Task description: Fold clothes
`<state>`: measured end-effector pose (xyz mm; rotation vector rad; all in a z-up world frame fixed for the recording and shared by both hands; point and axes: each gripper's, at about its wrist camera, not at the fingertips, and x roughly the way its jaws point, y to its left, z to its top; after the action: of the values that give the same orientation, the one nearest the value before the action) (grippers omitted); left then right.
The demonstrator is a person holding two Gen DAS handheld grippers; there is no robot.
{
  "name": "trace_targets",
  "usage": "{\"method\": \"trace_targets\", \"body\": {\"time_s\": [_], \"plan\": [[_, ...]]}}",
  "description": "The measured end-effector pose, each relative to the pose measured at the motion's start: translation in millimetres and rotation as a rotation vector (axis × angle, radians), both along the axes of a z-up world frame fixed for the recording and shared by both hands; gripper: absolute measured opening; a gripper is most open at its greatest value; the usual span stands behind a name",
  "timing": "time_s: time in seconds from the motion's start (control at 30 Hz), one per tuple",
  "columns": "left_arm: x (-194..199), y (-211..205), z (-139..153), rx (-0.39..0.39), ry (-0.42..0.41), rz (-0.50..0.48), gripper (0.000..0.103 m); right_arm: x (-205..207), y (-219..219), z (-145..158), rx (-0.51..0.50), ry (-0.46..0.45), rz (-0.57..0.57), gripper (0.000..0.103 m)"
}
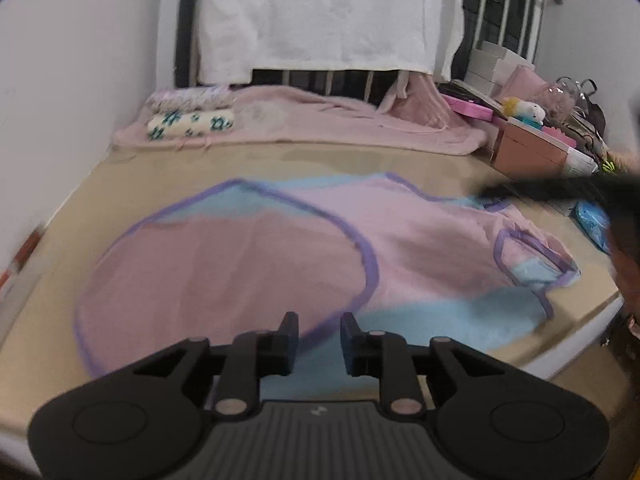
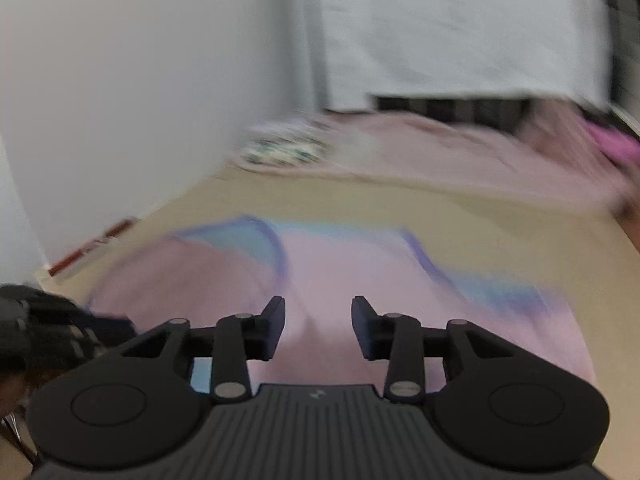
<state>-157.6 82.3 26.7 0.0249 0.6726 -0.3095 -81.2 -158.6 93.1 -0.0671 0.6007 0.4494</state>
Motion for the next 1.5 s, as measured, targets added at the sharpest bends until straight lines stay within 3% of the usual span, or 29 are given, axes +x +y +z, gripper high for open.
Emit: {"method": "trace_targets", "body": {"time_s": [0.07, 0.17, 0.2, 0.23, 0.3, 0.47, 0.53, 0.57, 0.8, 1.0, 1.07, 1.1, 1.13, 1.17, 1.27, 1.37, 1.43, 1.5], "plan": [[10.8, -8.5, -2.7, 0.018, 0.002, -0.021, 0.022, 49.2, 36.0, 5.2, -0.068, 0.010, 0.079, 0.039], [16.8, -14.9, -8.9, 0.021, 0.025, -0.066, 0.022, 116.1, 90.6, -9.9, -0.198, 0.074, 0.129, 0.039], [16.9, -15.9, -10.1, 0.027, 0.026, -0.067, 0.020, 136.3, 106.1, -16.7, -0.231, 0.102, 0.141, 0.038], [16.5, -16.1, -10.9, 0.033, 0.027, -0.066, 0.010, 152.0, 116.2, -24.6, -0.246, 0.135, 0.142, 0.038], [16.6, -12.4, -12.3, 0.011, 0.038, -0.068, 0.006, 174.0, 132.0, -37.8, -0.275, 0.179, 0.150, 0.038], [16.4, -1.1, -11.1, -0.056, 0.065, -0.048, 0.001, 189.0, 136.9, -57.0, -0.272, 0.209, 0.149, 0.036], [11.1, 1.7, -5.8, -0.068, 0.048, -0.039, 0.001, 192.2, 129.7, -58.2, -0.221, 0.227, 0.136, 0.010], [7.6, 2.4, -1.7, -0.074, 0.035, -0.039, 0.001, 194.8, 127.4, -56.5, -0.209, 0.232, 0.120, 0.003], [-19.8, 12.2, 22.1, -0.114, -0.026, -0.020, 0.000, 191.9, 116.5, -22.5, -0.101, 0.234, 0.096, 0.003], [-46.6, 36.9, 14.4, -0.135, 0.000, 0.050, 0.000, 184.7, 138.6, -5.3, -0.101, 0.231, 0.071, 0.003], [-46.8, 42.3, 4.4, -0.124, 0.040, 0.070, 0.005, 182.1, 152.9, -14.1, -0.113, 0.213, 0.078, 0.010], [-45.4, 45.4, 1.2, -0.123, 0.056, 0.086, 0.007, 180.5, 159.4, -20.8, -0.124, 0.210, 0.090, 0.032], [-44.0, 49.4, -0.9, -0.126, 0.069, 0.100, 0.008, 178.8, 164.1, -28.7, -0.150, 0.222, 0.111, 0.045], [-43.8, 54.0, -0.2, -0.136, 0.064, 0.109, 0.010, 174.8, 164.8, -34.1, -0.166, 0.223, 0.127, 0.049], [-39.7, 67.2, 14.3, -0.143, 0.002, 0.138, 0.020, 141.6, 123.7, -26.1, -0.134, 0.122, 0.112, 0.049], [-15.9, 69.1, 25.9, -0.095, -0.066, 0.140, 0.027, 103.6, 49.4, -16.7, -0.128, 0.033, -0.032, 0.049], [13.2, 68.6, 23.6, -0.052, -0.069, 0.164, 0.029, 78.1, -4.9, -21.0, -0.134, 0.033, -0.168, 0.048], [42.2, 67.2, 12.6, -0.023, -0.013, 0.195, 0.026, 56.5, -46.5, -35.4, -0.161, 0.086, -0.269, 0.037]]}}
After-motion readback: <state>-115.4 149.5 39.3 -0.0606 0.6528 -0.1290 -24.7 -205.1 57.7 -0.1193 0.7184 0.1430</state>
